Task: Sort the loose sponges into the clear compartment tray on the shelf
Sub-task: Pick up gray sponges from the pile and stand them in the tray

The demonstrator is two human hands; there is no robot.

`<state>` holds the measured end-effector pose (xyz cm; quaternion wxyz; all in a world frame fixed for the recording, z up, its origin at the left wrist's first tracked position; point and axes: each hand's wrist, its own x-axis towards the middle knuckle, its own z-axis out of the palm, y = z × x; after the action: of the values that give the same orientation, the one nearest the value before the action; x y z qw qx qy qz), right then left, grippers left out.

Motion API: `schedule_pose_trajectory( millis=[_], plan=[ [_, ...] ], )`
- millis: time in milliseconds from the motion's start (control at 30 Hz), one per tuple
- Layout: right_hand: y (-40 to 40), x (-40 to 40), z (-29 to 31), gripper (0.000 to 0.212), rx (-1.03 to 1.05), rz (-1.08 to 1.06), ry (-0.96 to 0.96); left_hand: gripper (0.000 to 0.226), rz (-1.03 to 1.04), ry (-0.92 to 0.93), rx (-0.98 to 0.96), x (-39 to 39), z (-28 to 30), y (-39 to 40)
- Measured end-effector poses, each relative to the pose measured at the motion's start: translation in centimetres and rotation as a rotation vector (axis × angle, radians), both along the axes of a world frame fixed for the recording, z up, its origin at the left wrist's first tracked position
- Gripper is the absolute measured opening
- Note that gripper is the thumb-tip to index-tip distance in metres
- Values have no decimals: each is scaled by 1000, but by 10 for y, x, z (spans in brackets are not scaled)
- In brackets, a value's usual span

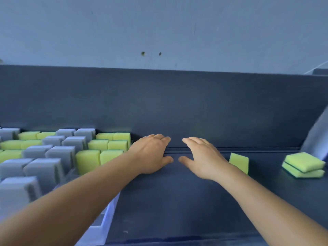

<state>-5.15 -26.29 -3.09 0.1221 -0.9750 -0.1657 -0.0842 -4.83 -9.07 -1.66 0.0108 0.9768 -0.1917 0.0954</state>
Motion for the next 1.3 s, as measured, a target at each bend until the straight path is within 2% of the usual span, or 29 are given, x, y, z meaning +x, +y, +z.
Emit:
schedule_pose_trajectory(
  millis=[233,467,667,833,933,1033,1100,1200,1300],
  plan=[
    [-93,18,-15,57,-22,-93,53,63,-39,76,-35,27,-26,-93],
    [-164,42,-40,60,-9,-190,145,63,-34,184,-27,55,-49,-155],
    [-193,64,-53,69,41,-243,260,69,13,253,-3,80,-59,-171],
    [-199,79,-52,84,91,-258,443,80,76,370,13,93,-63,-170],
    [-195,83,-52,86,146,-233,430,71,116,402,-80,93,-64,-169],
    [-190,81,-48,83,200,-224,375,55,139,416,-205,86,-65,-169],
    [-184,77,-45,79,223,-228,363,62,162,422,-277,80,-65,-169],
    [-173,68,-43,64,282,-217,328,85,191,426,-315,71,-64,-164],
    [-162,56,-41,48,351,-182,283,85,170,411,-339,59,-59,-155]
  ],
)
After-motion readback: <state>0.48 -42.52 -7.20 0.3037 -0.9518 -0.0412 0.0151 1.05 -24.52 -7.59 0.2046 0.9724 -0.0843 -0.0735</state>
